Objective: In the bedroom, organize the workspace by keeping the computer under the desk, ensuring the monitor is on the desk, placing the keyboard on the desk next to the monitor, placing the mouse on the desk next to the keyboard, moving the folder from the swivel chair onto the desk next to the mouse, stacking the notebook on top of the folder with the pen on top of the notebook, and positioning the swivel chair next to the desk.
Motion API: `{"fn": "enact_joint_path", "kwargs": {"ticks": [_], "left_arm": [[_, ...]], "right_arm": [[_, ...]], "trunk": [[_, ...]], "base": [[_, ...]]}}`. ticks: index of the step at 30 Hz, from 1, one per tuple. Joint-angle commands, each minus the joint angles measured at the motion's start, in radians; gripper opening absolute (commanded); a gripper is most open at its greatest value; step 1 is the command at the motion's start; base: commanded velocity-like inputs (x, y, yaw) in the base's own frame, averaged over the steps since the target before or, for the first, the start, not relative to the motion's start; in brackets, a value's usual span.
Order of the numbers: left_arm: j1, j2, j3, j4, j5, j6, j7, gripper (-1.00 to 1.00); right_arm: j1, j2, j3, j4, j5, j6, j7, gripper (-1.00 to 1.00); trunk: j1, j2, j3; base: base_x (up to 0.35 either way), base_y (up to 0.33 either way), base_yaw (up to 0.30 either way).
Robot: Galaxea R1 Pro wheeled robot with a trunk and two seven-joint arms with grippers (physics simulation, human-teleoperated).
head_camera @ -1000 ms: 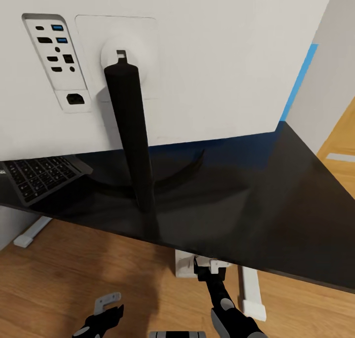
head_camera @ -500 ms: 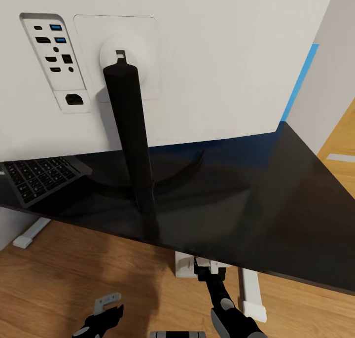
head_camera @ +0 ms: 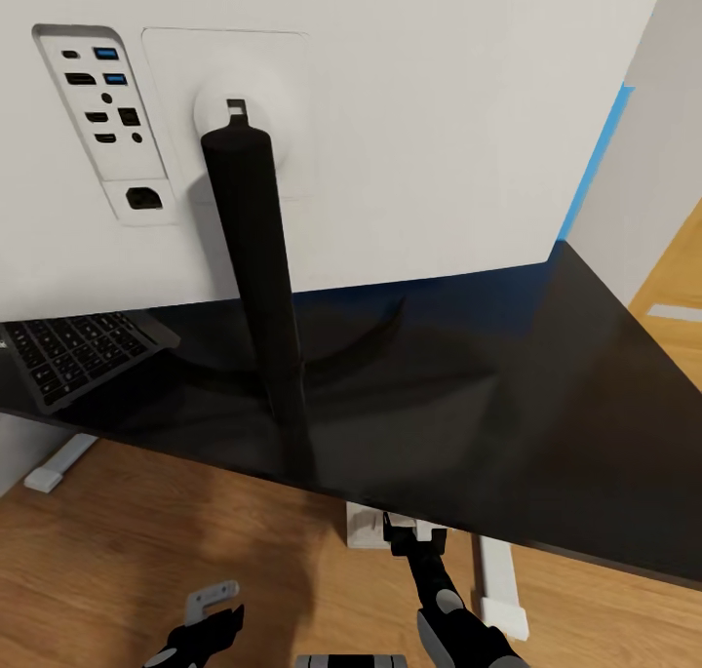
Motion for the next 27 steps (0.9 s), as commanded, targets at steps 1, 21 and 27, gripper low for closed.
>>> {"fn": "enact_joint_path", "kwargs": {"ticks": [1,21,27], "left_arm": [[0.000,0.001,-0.003,-0.002,0.007,0.002,0.005,1.00],[0.000,0.000,-0.003,0.037,0.006,-0.074,0.005,1.00],[0.000,0.000,-0.003,0.037,0.006,-0.075,0.005,1.00]], "right_arm": [[-0.001,0.000,0.002,0.000,-0.001,-0.003,-0.009,1.00],[-0.001,0.000,0.000,0.000,0.000,-0.003,-0.009,1.00],[-0.001,0.000,0.000,0.000,-0.001,-0.003,-0.009,1.00]], "trunk": [[0.000,0.000,-0.001],[0.000,0.000,-0.001],[0.000,0.000,-0.001]], "base": [[0.144,0.000,0.000],[-0.002,0.000,0.000],[-0.249,0.000,0.000]]}}
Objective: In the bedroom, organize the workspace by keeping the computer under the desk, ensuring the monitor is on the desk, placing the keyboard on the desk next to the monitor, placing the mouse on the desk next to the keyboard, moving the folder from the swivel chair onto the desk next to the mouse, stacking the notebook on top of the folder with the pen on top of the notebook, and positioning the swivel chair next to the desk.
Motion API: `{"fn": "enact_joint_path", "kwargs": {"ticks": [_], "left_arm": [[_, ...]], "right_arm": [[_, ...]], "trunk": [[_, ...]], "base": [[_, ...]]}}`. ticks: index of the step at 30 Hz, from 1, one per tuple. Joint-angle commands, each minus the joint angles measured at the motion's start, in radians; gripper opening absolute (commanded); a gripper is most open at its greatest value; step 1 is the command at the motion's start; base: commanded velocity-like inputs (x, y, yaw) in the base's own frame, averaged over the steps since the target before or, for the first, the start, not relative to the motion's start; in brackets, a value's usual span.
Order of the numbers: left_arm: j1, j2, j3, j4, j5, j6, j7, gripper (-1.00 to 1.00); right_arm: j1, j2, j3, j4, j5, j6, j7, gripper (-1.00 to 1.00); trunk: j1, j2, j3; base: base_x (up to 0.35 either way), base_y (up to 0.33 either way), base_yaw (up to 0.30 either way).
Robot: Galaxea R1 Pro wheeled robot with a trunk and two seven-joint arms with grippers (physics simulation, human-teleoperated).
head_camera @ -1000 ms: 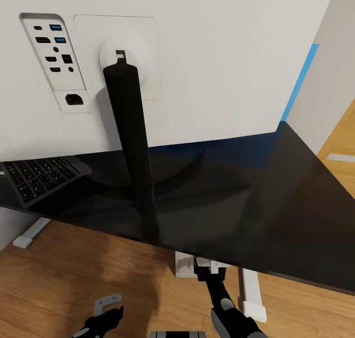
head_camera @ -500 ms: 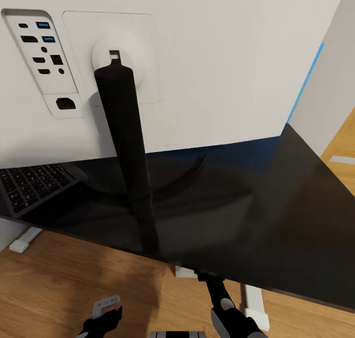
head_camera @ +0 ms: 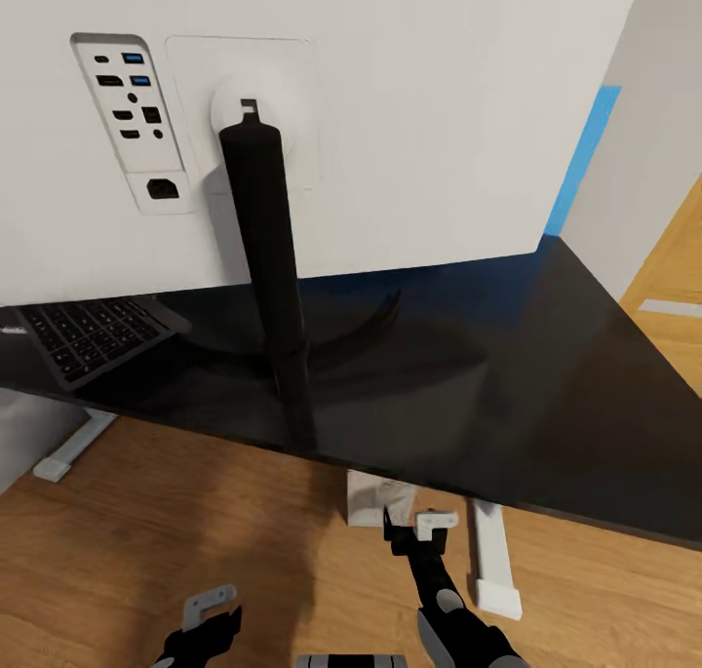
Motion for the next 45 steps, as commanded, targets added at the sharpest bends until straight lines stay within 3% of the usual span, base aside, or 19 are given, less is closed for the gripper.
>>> {"fn": "enact_joint_path", "kwargs": {"ticks": [1,26,36,45], "left_arm": [[0.000,0.000,-0.003,0.000,0.007,-0.001,0.004,1.00],[0.000,0.000,-0.003,0.003,0.007,-0.001,0.004,1.00],[0.000,0.000,-0.002,0.006,0.008,-0.002,0.004,1.00],[0.000,0.002,-0.002,0.017,0.008,-0.003,0.003,1.00]], "right_arm": [[-0.001,0.000,0.005,0.001,0.001,-0.002,-0.009,1.00],[-0.001,0.000,0.003,0.004,0.000,0.003,-0.010,1.00],[-0.001,0.000,0.000,0.056,-0.003,0.006,-0.010,1.00],[-0.001,0.000,-0.039,0.115,-0.005,0.007,-0.010,1.00]], "trunk": [[-0.001,0.000,-0.001],[-0.001,0.000,-0.001],[-0.001,0.000,-0.001],[-0.001,0.000,-0.001]], "base": [[-0.266,0.000,0.000],[-0.298,0.000,0.000],[-0.319,0.000,0.000],[-0.308,0.000,0.000]]}}
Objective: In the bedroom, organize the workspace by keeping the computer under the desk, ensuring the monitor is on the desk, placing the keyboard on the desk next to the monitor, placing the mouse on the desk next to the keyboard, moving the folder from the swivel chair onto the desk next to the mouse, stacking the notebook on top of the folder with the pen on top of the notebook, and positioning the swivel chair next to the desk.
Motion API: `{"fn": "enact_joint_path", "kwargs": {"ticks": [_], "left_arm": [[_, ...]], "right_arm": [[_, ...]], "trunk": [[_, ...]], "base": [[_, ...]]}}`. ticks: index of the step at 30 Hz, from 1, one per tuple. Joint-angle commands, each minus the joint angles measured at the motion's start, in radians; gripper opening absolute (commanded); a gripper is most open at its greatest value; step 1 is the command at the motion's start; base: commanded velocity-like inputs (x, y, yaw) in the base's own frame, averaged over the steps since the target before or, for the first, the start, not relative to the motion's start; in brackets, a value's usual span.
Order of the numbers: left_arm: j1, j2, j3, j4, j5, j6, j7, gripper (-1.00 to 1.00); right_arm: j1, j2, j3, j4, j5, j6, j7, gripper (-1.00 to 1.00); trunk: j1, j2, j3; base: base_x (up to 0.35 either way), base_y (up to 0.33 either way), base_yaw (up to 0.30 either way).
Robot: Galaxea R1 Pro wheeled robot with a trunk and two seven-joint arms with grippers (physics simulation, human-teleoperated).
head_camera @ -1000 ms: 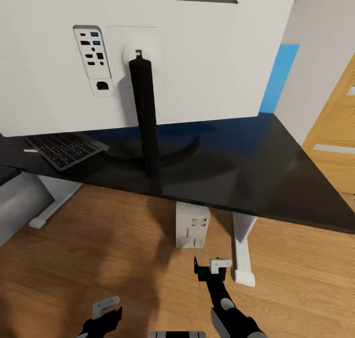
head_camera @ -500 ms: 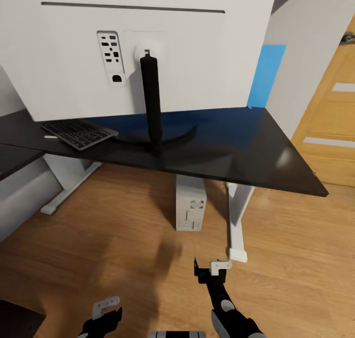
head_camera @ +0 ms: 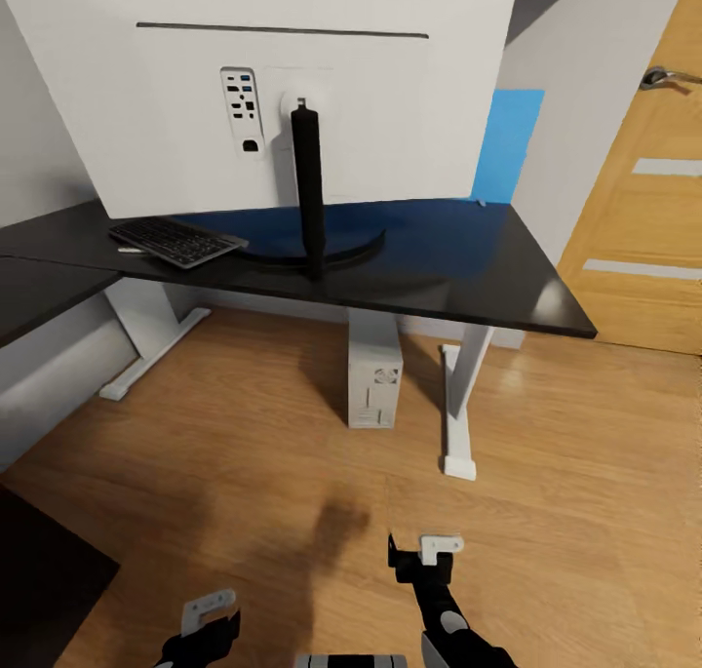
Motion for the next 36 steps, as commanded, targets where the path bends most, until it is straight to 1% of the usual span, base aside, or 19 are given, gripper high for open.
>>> {"fn": "enact_joint_path", "kwargs": {"ticks": [1,5,11,13,16,22,25,31,35,36], "left_arm": [[0.000,0.000,-0.003,0.000,0.007,-0.002,0.004,1.00],[0.000,0.001,-0.003,0.002,0.007,-0.008,0.004,1.00],[0.000,0.002,-0.003,0.006,0.006,-0.040,0.004,1.00],[0.000,0.002,-0.003,0.033,0.006,-0.064,0.004,1.00],[0.000,0.002,-0.003,0.076,0.006,-0.096,0.003,1.00],[0.000,0.002,-0.004,0.139,0.007,-0.185,0.003,1.00],[0.000,0.002,-0.004,0.168,0.007,-0.217,0.003,1.00],[0.000,0.001,-0.004,0.200,0.006,-0.244,0.003,1.00],[0.000,0.000,-0.004,0.209,0.006,-0.251,0.004,1.00],[0.000,0.000,-0.005,0.211,0.006,-0.251,0.004,1.00]], "right_arm": [[-0.001,0.000,-0.001,0.006,0.001,-0.002,-0.008,1.00],[-0.001,-0.012,-0.019,0.031,0.001,-0.004,-0.008,1.00],[-0.001,-0.045,-0.028,0.095,-0.001,-0.010,-0.007,1.00],[-0.001,-0.060,-0.030,0.120,-0.002,-0.024,-0.005,1.00],[0.000,-0.067,-0.031,0.137,-0.002,-0.052,-0.005,1.00],[0.002,-0.074,-0.032,0.166,0.000,-0.121,-0.004,1.00],[0.003,-0.078,-0.032,0.183,0.001,-0.142,-0.003,1.00],[0.004,-0.095,-0.032,0.213,0.000,-0.159,-0.002,1.00],[0.004,-0.112,-0.032,0.223,0.000,-0.163,0.000,1.00],[0.004,-0.117,-0.032,0.225,0.000,-0.164,0.001,1.00]], "trunk": [[-0.001,0.000,-0.001],[-0.001,0.000,-0.001],[-0.001,0.000,-0.001],[-0.001,0.000,-0.001],[-0.001,0.000,-0.001],[-0.003,0.001,0.022],[-0.005,0.002,0.034],[-0.007,0.003,0.057],[-0.009,0.004,0.073],[-0.013,0.011,0.076]], "base": [[-0.252,0.000,0.000],[-0.187,0.000,0.000],[-0.071,0.000,0.000],[-0.025,0.000,0.000],[-0.013,0.000,0.000],[-0.005,0.000,0.000],[-0.002,0.000,0.000],[0.000,0.000,0.000],[0.000,0.000,0.000],[0.000,0.000,0.000]]}}
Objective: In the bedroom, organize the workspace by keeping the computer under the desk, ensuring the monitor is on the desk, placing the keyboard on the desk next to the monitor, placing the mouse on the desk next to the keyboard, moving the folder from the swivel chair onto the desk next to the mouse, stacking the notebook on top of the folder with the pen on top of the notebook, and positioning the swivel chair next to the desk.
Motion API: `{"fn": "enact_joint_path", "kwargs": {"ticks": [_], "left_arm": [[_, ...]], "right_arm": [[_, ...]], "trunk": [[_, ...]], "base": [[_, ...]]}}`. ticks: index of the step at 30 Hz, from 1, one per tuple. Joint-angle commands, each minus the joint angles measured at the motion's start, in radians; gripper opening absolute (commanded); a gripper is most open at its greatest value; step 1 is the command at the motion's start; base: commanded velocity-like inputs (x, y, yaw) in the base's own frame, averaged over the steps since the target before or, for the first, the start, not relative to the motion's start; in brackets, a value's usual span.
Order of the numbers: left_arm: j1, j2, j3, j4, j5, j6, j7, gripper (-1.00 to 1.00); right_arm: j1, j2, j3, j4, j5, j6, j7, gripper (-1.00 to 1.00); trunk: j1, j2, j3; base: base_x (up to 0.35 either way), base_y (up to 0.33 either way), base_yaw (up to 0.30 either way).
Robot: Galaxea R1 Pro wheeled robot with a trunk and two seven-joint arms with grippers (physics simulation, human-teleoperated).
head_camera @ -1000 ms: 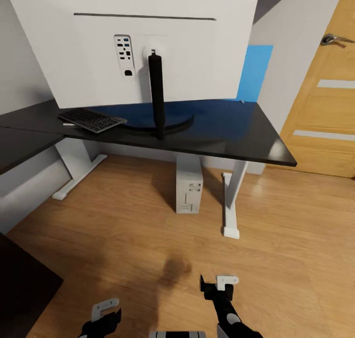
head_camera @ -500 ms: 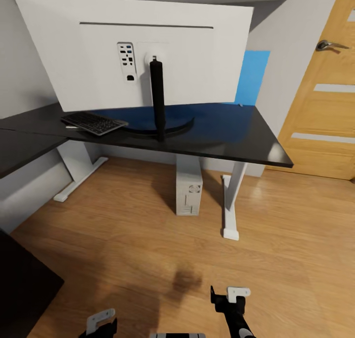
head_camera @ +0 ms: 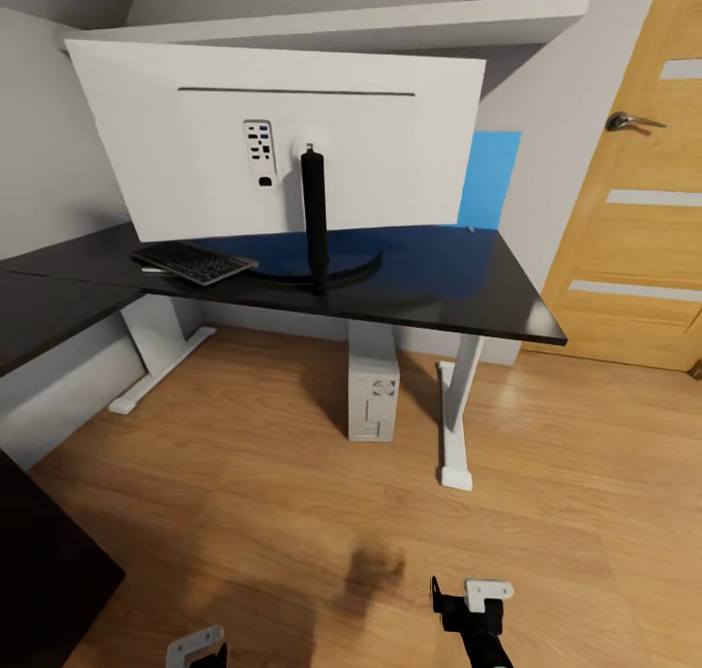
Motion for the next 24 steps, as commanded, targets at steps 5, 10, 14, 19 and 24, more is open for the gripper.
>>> {"fn": "enact_joint_path", "kwargs": {"ticks": [5,10,14,19,24], "left_arm": [[0.000,0.000,-0.003,0.019,0.002,-0.005,0.004,1.00],[0.000,-0.001,-0.003,0.062,0.002,-0.007,0.003,1.00],[0.000,-0.001,-0.003,0.077,0.002,-0.007,0.003,1.00],[0.000,-0.001,-0.003,0.084,0.002,-0.008,0.003,1.00],[0.000,-0.001,-0.003,0.087,0.002,-0.008,0.003,1.00]], "right_arm": [[0.000,-0.015,0.003,0.006,0.001,-0.004,0.008,1.00],[0.000,-0.018,0.004,0.008,0.001,-0.004,0.015,1.00],[0.001,-0.015,0.005,0.011,0.001,-0.005,0.017,1.00],[0.001,-0.011,0.005,0.016,0.001,-0.005,0.018,1.00],[0.001,-0.010,0.005,0.018,0.001,-0.004,0.019,1.00]], "trunk": [[-0.019,0.035,0.015],[-0.039,0.070,0.031],[-0.054,0.098,0.043],[-0.073,0.133,0.059],[-0.092,0.168,0.074]], "base": [[0.000,0.000,0.000],[0.000,0.000,0.000],[0.000,0.000,0.000],[0.000,0.000,0.000],[0.000,0.000,0.000]]}}
